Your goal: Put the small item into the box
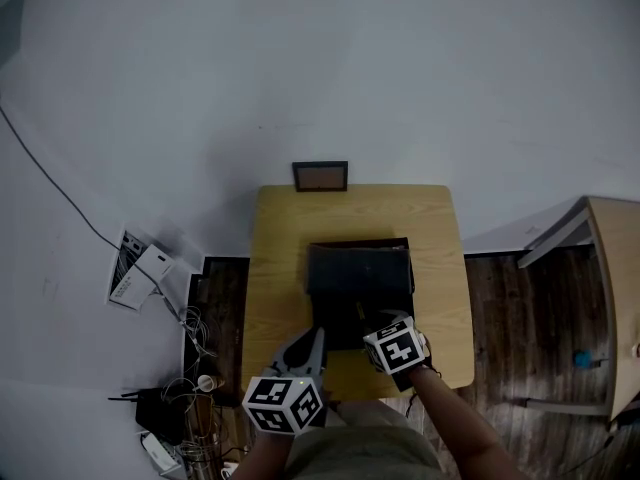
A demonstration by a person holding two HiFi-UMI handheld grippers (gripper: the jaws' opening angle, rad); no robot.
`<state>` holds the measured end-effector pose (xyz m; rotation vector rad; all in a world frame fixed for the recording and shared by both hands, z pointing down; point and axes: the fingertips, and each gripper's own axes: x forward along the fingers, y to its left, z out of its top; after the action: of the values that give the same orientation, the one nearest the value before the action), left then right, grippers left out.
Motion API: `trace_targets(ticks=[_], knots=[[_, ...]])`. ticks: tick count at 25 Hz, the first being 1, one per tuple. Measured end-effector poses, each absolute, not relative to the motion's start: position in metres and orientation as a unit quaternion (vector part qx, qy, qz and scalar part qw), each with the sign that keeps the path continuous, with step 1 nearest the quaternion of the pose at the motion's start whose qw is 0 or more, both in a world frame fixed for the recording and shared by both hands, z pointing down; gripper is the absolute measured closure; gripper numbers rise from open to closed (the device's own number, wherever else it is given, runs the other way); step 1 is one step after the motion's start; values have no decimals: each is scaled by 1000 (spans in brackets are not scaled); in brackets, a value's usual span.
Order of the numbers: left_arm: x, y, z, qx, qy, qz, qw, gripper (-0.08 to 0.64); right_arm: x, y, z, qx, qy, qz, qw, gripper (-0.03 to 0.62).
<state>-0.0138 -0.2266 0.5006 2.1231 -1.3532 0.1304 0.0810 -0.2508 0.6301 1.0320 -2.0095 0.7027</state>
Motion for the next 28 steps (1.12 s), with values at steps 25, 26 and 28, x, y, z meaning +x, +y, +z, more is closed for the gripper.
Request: trace_targets(ticks=[25,26,28], knots=[[-8,-179,474,848,-446,37,284,557,104,-191,470,586,-783,168,126,589],[-8,-178,473,851,-442,37,283,557,105,-186,466,590,-781,165,118,589],[-7,-176,472,854,-435,38,281,557,107,-180,459,597,-779,161,103,589]])
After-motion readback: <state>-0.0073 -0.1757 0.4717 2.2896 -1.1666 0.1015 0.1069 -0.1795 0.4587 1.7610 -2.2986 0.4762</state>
